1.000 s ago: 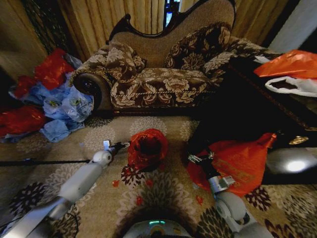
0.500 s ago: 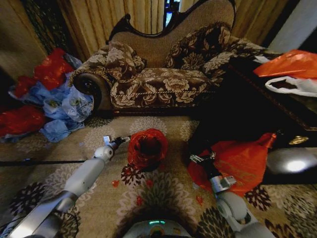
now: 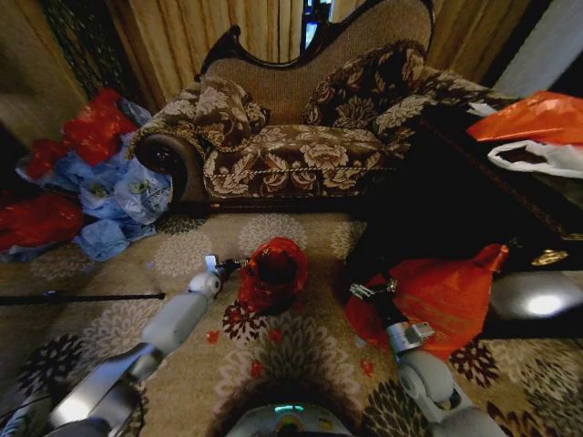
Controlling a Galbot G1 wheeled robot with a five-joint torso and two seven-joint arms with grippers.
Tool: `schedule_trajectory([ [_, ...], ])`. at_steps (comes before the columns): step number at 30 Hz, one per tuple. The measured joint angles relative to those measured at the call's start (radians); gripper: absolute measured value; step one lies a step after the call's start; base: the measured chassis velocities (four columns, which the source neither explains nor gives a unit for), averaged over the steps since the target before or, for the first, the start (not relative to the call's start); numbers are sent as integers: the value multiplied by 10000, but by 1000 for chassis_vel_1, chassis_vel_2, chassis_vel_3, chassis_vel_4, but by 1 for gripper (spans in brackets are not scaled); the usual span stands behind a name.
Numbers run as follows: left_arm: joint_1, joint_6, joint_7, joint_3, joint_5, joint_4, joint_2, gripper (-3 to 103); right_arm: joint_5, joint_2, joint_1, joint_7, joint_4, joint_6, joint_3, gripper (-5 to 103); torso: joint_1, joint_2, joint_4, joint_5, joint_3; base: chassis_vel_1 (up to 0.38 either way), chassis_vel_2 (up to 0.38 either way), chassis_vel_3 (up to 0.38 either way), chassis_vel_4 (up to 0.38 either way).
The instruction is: Place a garbage bag over the trash bin.
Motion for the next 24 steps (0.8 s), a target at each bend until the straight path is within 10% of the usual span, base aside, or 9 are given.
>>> schedule_trajectory([
  [6, 301, -103, -172, -314, -183, -898, 393, 98, 2, 46, -174, -7, 246, -9, 40, 100, 0, 0, -2, -3, 0, 0, 0, 0, 0],
  [16, 4409, -313, -2828, -2895, 616, -8489, 3169, 100, 904, 670, -1158, -122, 2698, -1053, 427, 100, -3, 1, 19, 1, -4, 0, 0, 0, 0],
  [20, 5843, -277, -3086, -3864, 230, -10942, 3420, 100, -317, 1579, -2056, -256, 3060, -875, 928, 100, -3, 1, -18, -6, -4, 0, 0, 0, 0],
  [24, 7345, -230, -3114, -4952, -112, -12478, 3278, 100, -849, 2088, -2255, -264, 3324, -921, 1107, 100, -3, 1, -3, 9, -3, 0, 0, 0, 0],
])
